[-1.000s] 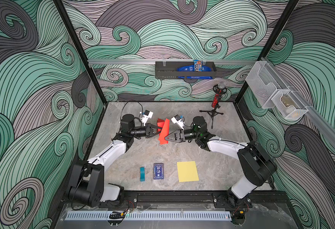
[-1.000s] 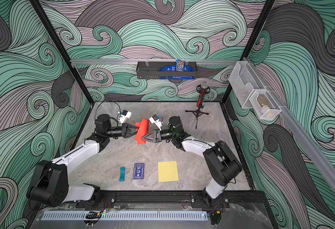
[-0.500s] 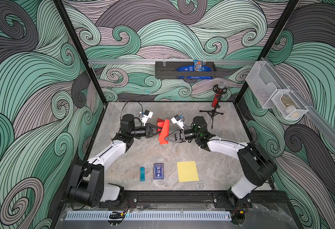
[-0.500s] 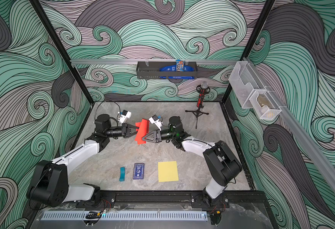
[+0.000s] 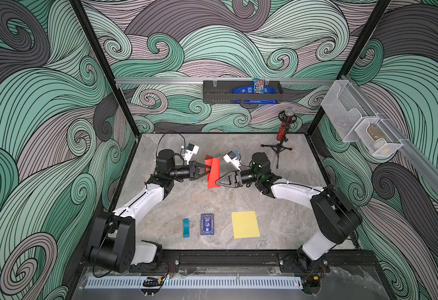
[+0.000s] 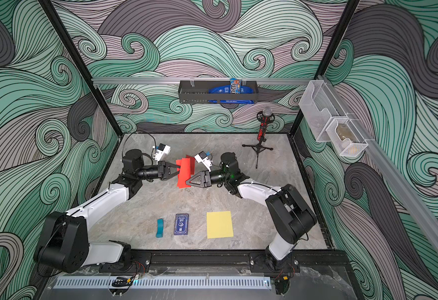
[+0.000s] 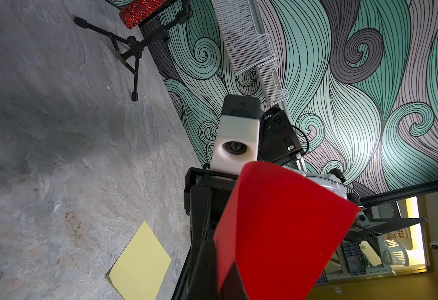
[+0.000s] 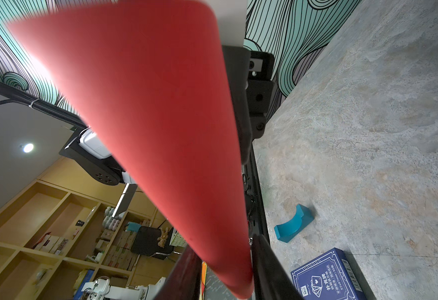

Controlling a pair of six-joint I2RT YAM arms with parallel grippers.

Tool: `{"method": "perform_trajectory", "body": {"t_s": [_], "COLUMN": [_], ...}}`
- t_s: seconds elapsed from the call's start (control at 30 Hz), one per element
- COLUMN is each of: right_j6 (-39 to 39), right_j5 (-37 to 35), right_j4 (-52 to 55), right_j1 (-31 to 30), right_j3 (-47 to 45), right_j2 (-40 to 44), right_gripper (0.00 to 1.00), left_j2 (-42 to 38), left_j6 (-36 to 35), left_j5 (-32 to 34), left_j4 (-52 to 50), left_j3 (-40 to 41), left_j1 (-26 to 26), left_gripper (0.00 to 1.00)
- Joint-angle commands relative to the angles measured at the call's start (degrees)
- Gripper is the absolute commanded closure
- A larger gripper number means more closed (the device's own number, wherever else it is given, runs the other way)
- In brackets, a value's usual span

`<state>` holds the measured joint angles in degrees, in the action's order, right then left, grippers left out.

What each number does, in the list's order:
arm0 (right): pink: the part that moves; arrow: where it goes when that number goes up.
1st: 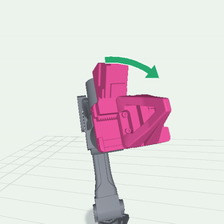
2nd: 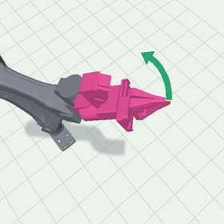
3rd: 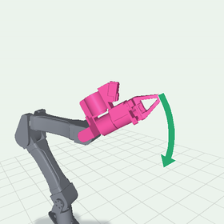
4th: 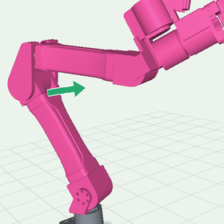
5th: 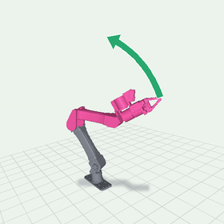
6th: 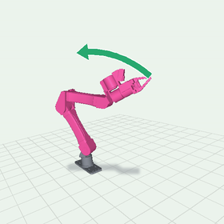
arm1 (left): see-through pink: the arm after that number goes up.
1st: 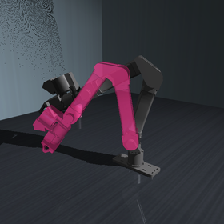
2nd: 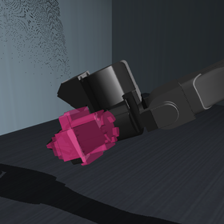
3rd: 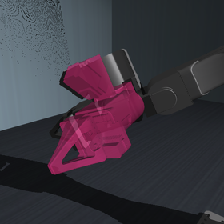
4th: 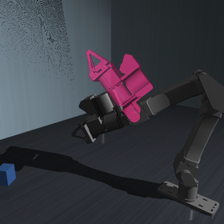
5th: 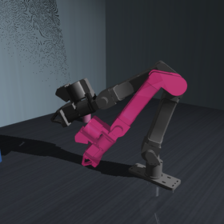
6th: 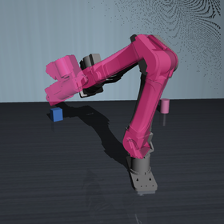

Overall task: Fold the square paper along the opposite sides
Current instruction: Fold the paper.

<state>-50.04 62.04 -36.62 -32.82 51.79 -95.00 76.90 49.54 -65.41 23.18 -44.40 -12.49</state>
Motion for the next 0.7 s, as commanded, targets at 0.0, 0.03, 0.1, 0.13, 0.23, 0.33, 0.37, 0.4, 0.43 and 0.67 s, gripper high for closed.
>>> {"method": "perform_trajectory", "body": {"t_s": [0.0, 0.03, 0.1, 0.13, 0.23, 0.33, 0.37, 0.4, 0.43, 0.67], "right_j6": [1.17, 1.17, 1.18, 1.17, 1.17, 1.13, 1.11, 1.11, 1.13, 1.11], "right_j5": [0.78, 0.79, 0.84, 0.8, 0.8, 0.8, 0.81, 0.84, 0.88, 0.89], "right_j4": [0.47, 0.49, 0.49, 0.5, 0.5, 0.48, 0.41, 0.41, 0.41, 0.32], "right_j1": [0.05, 0.01, 0.03, 0.0, 0.03, -0.02, 0.03, 0.06, 0.01, 0.03], "right_j3": [0.34, 0.29, 0.18, 0.19, 0.16, 0.31, 0.33, 0.38, 0.35, 0.15], "right_j2": [-0.07, -0.05, -0.01, 0.07, 0.21, 0.19, 0.17, 0.17, 0.12, 0.24], "right_gripper": [0.68, 0.69, 0.71, 0.71, 0.73, 0.73, 0.74, 0.74, 0.75, 0.76], "left_j2": [-1.49, -1.49, -1.49, -1.45, -1.48, -1.49, -1.47, -1.48, -1.49, -1.48], "left_j6": [-0.05, -0.04, -0.05, -0.06, -0.06, -0.05, -0.06, -0.03, -0.06, -0.14], "left_j5": [-0.95, -0.95, -0.97, -0.95, -0.95, -0.95, -0.95, -0.95, -0.95, -0.95], "left_j4": [0.55, 0.51, 0.46, 0.46, 0.49, 0.51, 0.55, 0.53, 0.55, 0.46], "left_j3": [-1.36, -1.39, -1.3, -1.33, -1.32, -1.3, -1.3, -1.3, -1.31, -1.22], "left_j1": [0.27, 0.27, 0.27, 0.27, 0.27, 0.27, 0.27, 0.27, 0.27, 0.36], "left_gripper": [1.0, 1.0, 1.0, 1.0, 1.0, 1.0, 1.0, 1.0, 1.0, 1.0]}}
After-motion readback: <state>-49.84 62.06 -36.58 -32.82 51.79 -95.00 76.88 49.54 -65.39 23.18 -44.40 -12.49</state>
